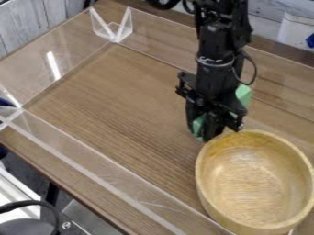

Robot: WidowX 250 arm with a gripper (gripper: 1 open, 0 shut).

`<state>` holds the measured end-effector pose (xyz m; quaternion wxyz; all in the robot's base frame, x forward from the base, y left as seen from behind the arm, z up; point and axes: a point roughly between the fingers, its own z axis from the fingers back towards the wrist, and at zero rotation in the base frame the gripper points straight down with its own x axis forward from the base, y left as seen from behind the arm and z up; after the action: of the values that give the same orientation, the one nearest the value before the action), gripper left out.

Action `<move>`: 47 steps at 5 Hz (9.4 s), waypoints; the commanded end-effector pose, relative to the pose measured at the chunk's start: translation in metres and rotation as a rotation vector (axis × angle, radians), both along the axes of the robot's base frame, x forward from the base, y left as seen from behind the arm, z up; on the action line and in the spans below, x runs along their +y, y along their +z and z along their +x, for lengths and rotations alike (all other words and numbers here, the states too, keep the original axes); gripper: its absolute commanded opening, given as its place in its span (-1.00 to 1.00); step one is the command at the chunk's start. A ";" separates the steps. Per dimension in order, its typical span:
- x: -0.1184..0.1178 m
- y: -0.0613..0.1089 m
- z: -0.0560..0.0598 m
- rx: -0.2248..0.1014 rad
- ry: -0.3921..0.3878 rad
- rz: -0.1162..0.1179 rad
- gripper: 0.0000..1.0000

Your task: Put the green block in the brown bowl

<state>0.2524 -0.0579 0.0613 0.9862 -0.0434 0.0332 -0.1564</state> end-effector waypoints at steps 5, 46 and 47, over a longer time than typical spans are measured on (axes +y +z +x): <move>-0.071 0.014 -0.050 -0.030 -0.161 -0.060 -1.00; -0.094 -0.062 0.015 0.239 -0.213 -0.065 -1.00; -0.093 -0.060 0.016 0.249 -0.211 -0.063 -1.00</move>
<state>0.2722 -0.1520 0.0184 0.9546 -0.0928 0.1374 -0.2474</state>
